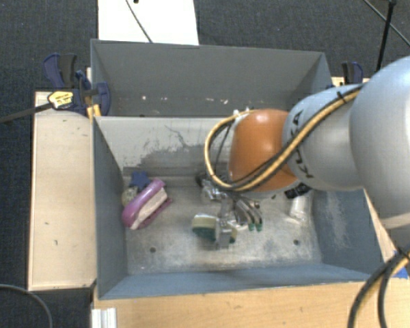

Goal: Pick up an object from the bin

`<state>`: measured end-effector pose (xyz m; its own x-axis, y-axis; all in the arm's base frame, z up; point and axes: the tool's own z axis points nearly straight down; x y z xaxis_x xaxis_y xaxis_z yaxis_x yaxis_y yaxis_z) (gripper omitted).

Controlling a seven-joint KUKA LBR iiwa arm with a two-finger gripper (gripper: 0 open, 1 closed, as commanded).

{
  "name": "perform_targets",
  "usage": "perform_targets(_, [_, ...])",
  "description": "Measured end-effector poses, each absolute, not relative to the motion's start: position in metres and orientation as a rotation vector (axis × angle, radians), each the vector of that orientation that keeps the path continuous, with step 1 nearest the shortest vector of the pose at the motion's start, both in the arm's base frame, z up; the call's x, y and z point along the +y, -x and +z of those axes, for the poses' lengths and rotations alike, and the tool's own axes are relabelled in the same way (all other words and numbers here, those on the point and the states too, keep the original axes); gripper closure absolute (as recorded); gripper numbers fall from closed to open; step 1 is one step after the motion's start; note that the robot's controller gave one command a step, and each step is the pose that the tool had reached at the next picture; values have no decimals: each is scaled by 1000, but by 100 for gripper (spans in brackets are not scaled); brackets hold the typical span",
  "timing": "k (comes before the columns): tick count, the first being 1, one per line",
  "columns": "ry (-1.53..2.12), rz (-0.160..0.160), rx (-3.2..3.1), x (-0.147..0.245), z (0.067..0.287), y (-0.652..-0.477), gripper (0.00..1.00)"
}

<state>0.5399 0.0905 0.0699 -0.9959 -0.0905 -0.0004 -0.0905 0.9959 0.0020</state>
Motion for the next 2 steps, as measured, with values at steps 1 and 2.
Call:
perform_targets(1, [140, 2, 3140, 90, 69, -539, 100])
perform_targets(2, [137, 3, 3134, 90, 96, -540, 100])
